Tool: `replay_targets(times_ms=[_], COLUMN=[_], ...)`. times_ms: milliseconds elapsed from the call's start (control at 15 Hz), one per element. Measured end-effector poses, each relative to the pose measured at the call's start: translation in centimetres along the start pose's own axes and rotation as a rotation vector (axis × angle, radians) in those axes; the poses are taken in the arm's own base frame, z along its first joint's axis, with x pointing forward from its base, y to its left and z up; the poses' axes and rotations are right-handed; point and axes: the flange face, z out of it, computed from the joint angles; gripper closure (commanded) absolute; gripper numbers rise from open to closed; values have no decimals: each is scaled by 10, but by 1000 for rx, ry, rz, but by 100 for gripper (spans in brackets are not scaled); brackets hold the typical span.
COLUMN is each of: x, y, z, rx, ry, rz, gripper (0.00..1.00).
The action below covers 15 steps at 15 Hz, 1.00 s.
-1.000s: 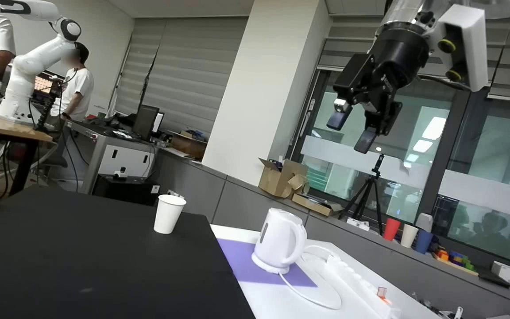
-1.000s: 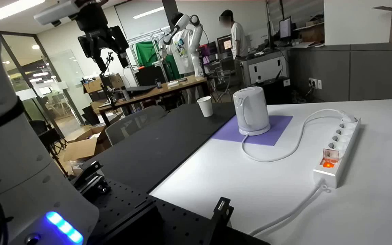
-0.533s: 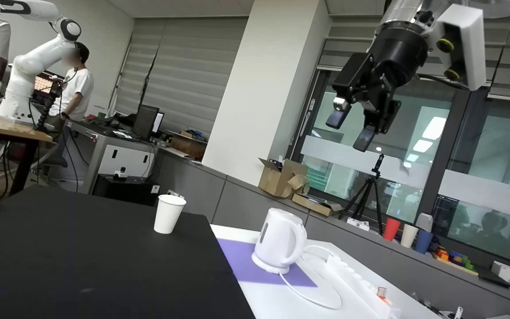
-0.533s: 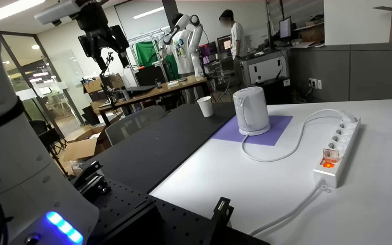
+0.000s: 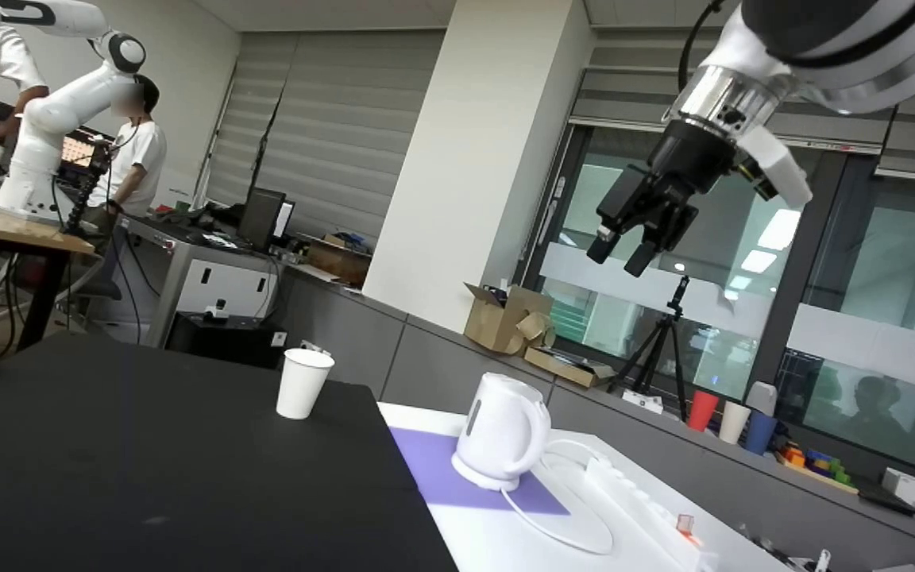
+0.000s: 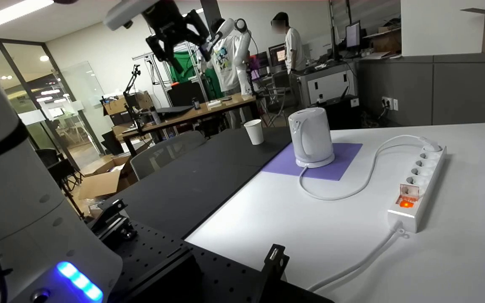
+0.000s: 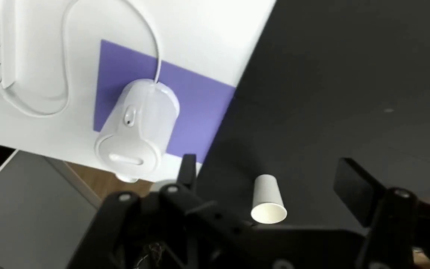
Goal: Turn off the electric kettle
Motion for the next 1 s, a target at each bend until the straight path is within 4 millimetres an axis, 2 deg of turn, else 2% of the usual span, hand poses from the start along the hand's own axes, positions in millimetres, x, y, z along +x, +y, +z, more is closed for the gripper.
replay_targets(times_ms=[200,333,600,1000], x=[13,23,49,84], y=[48,73,102,129], z=[27,49,94,154], rx=[-37,-52,-66,-74], ry=[51,58,41,-4], rz=[-4,-3,-2,25], gripper=[59,71,98,99])
